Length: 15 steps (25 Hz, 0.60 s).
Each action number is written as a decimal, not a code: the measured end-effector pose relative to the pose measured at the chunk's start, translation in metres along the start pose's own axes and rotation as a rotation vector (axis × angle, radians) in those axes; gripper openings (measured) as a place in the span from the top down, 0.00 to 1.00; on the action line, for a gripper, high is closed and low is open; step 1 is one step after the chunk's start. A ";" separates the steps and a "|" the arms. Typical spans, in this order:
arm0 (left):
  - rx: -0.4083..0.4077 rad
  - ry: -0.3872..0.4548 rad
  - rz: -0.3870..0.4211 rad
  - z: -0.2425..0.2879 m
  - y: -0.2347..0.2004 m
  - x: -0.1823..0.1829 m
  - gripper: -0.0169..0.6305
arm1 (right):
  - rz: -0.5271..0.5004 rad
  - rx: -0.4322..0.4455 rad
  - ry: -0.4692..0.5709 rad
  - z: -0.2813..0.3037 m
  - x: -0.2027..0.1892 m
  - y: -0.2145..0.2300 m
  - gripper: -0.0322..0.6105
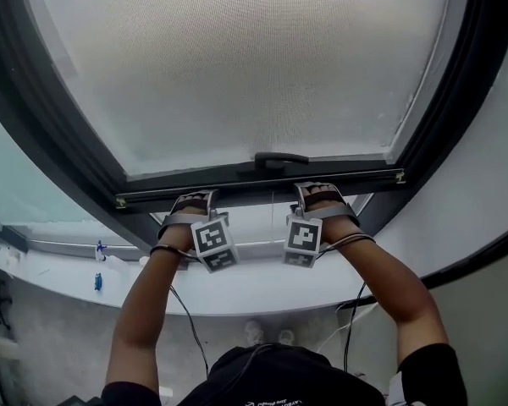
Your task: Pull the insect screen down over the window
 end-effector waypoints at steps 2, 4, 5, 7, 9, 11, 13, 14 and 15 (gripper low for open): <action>0.012 -0.001 0.003 -0.002 0.000 0.002 0.63 | 0.019 -0.006 0.013 0.000 0.000 -0.001 0.60; 0.020 0.008 0.000 -0.003 0.002 0.004 0.63 | 0.029 -0.015 0.025 -0.001 0.000 -0.002 0.60; 0.024 0.012 -0.002 -0.003 0.002 0.004 0.63 | 0.024 -0.020 0.026 -0.001 0.000 -0.003 0.60; 0.027 0.010 -0.001 -0.002 0.001 0.004 0.63 | 0.010 -0.021 0.020 0.000 -0.001 -0.003 0.60; 0.030 0.002 0.006 0.000 0.000 0.004 0.63 | 0.001 -0.025 0.013 0.001 -0.001 -0.002 0.60; 0.031 -0.002 0.009 -0.001 -0.001 0.004 0.63 | -0.008 -0.035 0.010 0.001 -0.001 -0.001 0.60; 0.029 0.000 0.003 -0.001 -0.001 0.004 0.63 | -0.009 -0.033 0.006 0.002 -0.001 -0.001 0.60; 0.026 0.001 -0.002 -0.001 -0.001 0.004 0.63 | -0.008 -0.031 0.003 0.002 -0.001 -0.001 0.60; 0.024 0.001 -0.006 -0.001 -0.001 0.004 0.63 | -0.008 -0.030 0.000 0.002 -0.001 -0.001 0.60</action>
Point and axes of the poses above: the fingertips, and each gripper's own axes: z forward along the fingers, y to its right, x out of its top, the point moved 2 cm from there along -z, backward along the fingers, and after that the axes turned 4 degrees about -x, right-handed, at the moved point
